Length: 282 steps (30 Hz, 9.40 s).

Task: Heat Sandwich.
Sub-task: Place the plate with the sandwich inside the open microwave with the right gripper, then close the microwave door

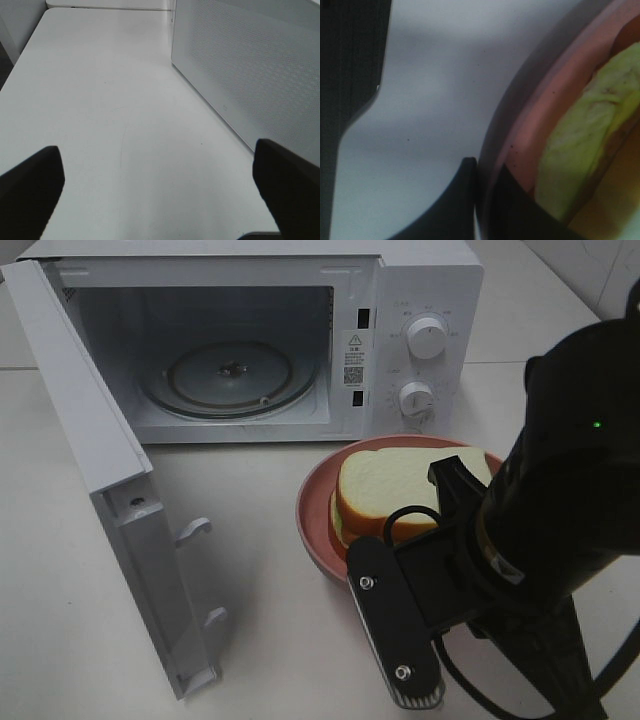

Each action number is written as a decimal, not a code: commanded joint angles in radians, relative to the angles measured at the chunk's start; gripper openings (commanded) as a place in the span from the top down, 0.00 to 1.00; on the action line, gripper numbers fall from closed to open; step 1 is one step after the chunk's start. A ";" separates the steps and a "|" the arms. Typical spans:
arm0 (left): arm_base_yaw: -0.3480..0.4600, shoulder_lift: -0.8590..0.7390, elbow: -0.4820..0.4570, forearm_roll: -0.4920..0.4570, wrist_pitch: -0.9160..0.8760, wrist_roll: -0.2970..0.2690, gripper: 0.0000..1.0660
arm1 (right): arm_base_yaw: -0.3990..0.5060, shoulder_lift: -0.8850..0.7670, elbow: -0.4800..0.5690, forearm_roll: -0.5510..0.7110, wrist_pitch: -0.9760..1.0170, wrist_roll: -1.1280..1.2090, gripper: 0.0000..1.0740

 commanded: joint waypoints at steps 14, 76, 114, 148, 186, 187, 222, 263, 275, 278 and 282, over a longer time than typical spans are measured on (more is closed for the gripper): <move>0.006 -0.016 0.001 -0.004 -0.014 -0.005 0.08 | -0.171 -0.008 0.002 0.103 -0.161 -0.538 1.00; 0.006 -0.016 0.001 -0.004 -0.014 -0.005 0.08 | -0.221 0.294 -0.395 0.214 -0.255 -0.752 1.00; 0.006 -0.016 0.001 -0.004 -0.014 -0.005 0.08 | -0.221 0.655 -0.920 0.204 -0.057 -0.686 0.99; 0.006 -0.016 0.001 -0.004 -0.014 -0.005 0.08 | -0.262 0.902 -1.298 0.150 -0.053 -0.558 0.97; 0.006 -0.016 0.001 -0.003 -0.014 -0.005 0.08 | -0.270 0.905 -1.312 0.173 -0.078 -0.292 0.32; 0.006 -0.016 0.001 -0.003 -0.014 -0.005 0.08 | -0.270 0.902 -1.311 0.173 -0.078 -0.287 0.31; 0.006 -0.016 0.001 -0.004 -0.014 -0.005 0.08 | -0.255 0.557 -0.800 0.080 -0.218 -0.041 0.29; 0.006 -0.016 0.001 -0.004 -0.014 -0.005 0.08 | -0.255 -0.096 -0.156 0.114 -0.198 0.422 0.30; 0.006 -0.016 0.001 -0.004 -0.014 -0.005 0.08 | -0.255 -0.352 -0.078 0.195 0.024 0.585 0.30; 0.006 -0.016 0.001 -0.004 -0.014 -0.005 0.08 | -0.255 -0.393 -0.078 0.219 0.116 0.585 0.30; 0.006 -0.016 0.001 -0.004 -0.014 -0.005 0.08 | -0.255 -0.436 -0.078 0.246 0.214 0.587 0.30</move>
